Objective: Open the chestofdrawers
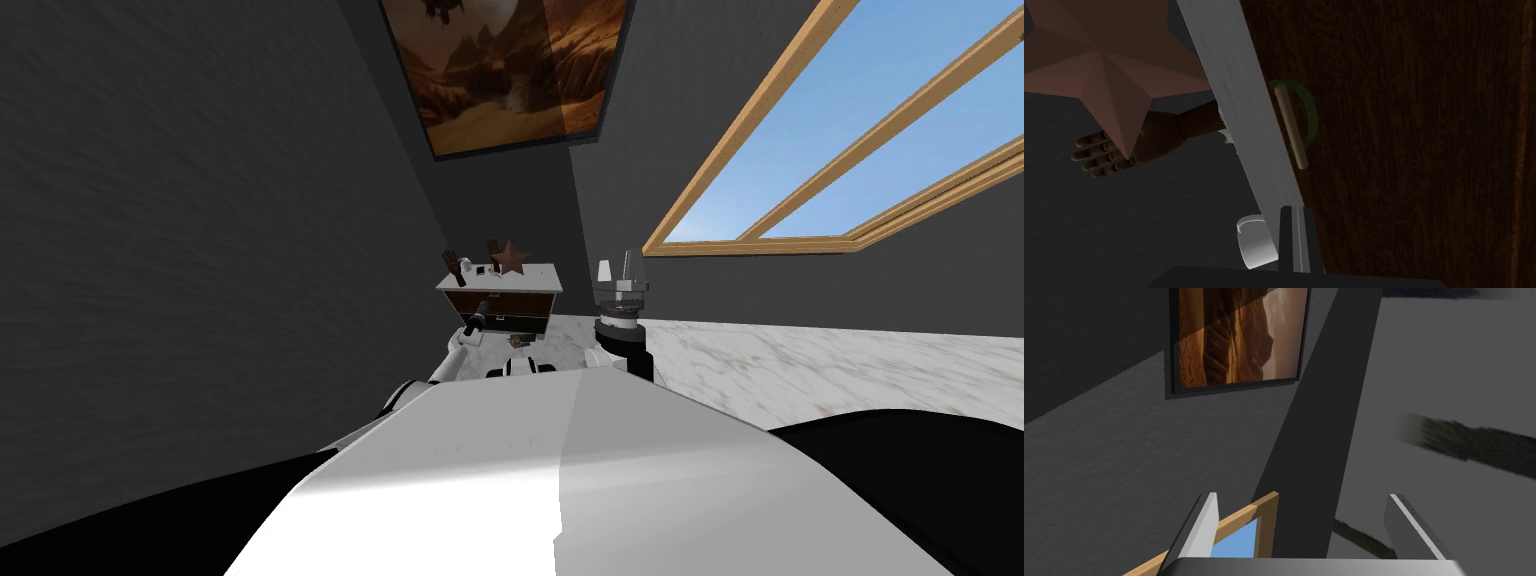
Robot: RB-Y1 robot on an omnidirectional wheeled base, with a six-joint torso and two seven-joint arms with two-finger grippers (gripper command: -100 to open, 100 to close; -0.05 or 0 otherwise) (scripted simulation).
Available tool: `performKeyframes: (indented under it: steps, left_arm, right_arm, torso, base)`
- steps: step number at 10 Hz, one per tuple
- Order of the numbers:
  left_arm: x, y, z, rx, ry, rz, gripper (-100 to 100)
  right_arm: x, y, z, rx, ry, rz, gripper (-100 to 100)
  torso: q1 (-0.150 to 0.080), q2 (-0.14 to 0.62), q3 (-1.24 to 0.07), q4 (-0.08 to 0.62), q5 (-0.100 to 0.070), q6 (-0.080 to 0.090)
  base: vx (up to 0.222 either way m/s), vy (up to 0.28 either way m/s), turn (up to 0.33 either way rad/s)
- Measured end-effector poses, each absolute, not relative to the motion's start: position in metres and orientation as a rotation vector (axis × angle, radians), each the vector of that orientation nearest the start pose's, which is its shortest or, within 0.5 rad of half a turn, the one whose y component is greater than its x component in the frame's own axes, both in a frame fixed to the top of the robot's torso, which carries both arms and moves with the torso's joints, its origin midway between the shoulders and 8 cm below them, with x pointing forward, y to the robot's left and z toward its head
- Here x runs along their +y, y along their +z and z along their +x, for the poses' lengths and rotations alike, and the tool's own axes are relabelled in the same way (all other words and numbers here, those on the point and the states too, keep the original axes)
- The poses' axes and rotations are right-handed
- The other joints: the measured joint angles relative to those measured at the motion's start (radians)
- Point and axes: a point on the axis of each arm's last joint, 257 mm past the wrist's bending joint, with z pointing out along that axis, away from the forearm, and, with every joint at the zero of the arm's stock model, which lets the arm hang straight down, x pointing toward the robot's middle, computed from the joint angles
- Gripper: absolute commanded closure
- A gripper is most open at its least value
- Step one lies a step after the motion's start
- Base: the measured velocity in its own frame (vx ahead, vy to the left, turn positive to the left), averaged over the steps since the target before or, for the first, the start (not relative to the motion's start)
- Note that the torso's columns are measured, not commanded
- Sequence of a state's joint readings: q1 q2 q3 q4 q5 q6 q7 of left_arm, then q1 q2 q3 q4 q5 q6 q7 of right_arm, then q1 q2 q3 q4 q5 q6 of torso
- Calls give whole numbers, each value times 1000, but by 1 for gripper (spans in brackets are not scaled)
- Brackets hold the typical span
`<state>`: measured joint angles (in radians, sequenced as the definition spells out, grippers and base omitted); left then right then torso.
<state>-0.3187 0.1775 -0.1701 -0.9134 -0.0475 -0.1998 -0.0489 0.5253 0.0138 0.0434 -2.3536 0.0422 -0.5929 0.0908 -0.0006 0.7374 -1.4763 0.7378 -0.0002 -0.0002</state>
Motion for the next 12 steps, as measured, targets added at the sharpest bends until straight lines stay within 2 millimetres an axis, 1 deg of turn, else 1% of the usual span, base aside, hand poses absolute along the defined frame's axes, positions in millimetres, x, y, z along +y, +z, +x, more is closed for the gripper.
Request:
performKeyframes:
  steps: [2, 3, 5, 7, 8, 10, 11, 12]
  left_arm:
    - [190, -352, 586, 1635, -1002, -957, 100]
    - [191, -348, 594, 1621, -1005, -963, 100]
    - [195, -351, 598, 1625, -993, -976, 100]
    - [195, -340, 611, 1601, -1002, -983, 100]
    - [197, -346, 610, 1608, -994, -993, 100]
    - [195, -332, 622, 1583, -1006, -997, 100]
    - [194, -334, 624, 1586, -1003, -1002, 100]
    - [196, -343, 619, 1598, -992, -1014, 100]
  right_arm:
    - [-258, 65, 312, 542, 1254, 500, 0]
    - [-258, 65, 312, 542, 1254, 500, 0]
    - [-258, 65, 312, 542, 1254, 500, 0]
    - [-258, 65, 312, 542, 1254, 500, 0]
    - [-258, 65, 312, 542, 1254, 500, 0]
    - [-258, 65, 312, 542, 1254, 500, 0]
    - [-258, 65, 312, 542, 1254, 500, 0]
    - [-258, 65, 312, 542, 1254, 500, 0]
  torso:
    - [0, -3, -2, -1, 0, 0]
    - [1, 2, 1, 0, 0, 1]
    - [1, 2, 1, 1, 0, 0]
    - [1, 2, 1, 1, 0, 0]
    - [0, -1, -1, 0, 0, 0]
    - [1, 1, 0, 0, 0, 0]
    - [1, -2, -1, -1, 0, 0]
    - [1, -3, -2, -1, 0, 0]
  base:
    - [-38, 5, -63]
    - [-105, 34, -97]
    - [-88, 17, -46]
    - [-98, 14, -42]
    - [-110, -1, -131]
    - [-80, 11, -39]
    - [-7, 6, 16]
    - [7, 2, 5]
